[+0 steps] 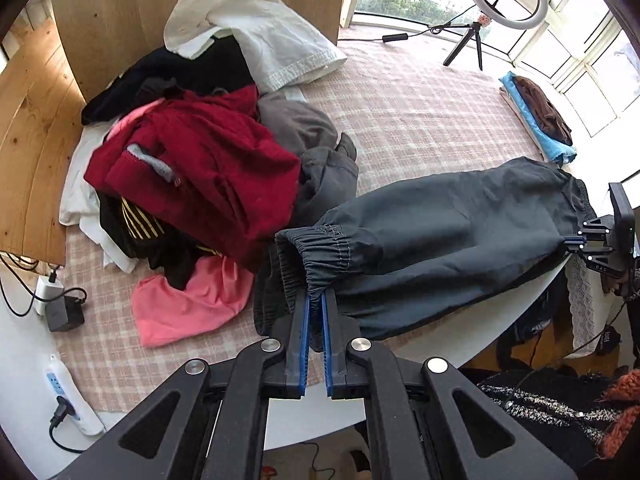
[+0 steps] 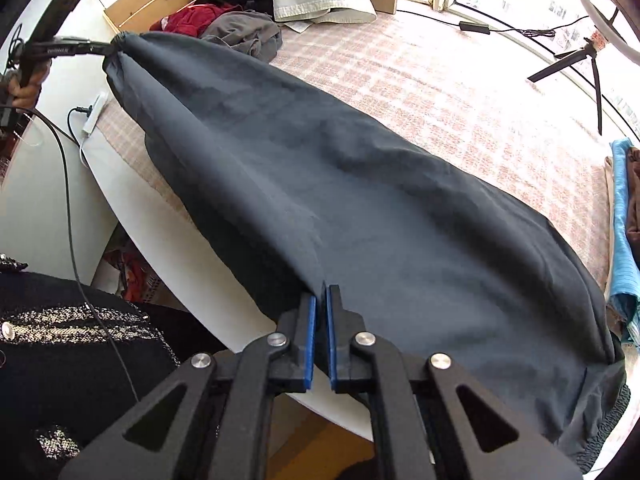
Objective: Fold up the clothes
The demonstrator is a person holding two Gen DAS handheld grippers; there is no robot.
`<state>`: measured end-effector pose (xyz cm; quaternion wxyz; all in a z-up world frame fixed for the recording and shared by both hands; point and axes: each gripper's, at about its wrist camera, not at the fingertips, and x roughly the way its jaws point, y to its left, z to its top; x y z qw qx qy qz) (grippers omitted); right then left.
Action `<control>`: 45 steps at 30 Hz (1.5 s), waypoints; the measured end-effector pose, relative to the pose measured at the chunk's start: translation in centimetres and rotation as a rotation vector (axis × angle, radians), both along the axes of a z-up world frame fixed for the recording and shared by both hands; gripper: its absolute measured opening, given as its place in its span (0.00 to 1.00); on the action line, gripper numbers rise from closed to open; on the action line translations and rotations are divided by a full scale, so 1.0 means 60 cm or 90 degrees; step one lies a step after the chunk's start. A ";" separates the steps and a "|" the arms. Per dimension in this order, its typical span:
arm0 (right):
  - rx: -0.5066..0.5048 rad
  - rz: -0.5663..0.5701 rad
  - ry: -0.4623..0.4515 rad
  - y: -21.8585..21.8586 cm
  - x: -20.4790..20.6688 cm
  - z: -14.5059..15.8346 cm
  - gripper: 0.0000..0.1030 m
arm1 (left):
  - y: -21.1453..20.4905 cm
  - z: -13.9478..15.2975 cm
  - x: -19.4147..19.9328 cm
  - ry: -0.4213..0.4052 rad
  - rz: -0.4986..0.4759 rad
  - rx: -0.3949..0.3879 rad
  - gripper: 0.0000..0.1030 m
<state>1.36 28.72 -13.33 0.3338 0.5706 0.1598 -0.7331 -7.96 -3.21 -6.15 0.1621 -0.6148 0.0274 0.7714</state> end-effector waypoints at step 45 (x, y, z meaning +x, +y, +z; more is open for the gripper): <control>0.071 -0.057 -0.090 -0.009 -0.058 -0.108 0.05 | -0.004 -0.220 0.002 -0.127 0.125 0.078 0.36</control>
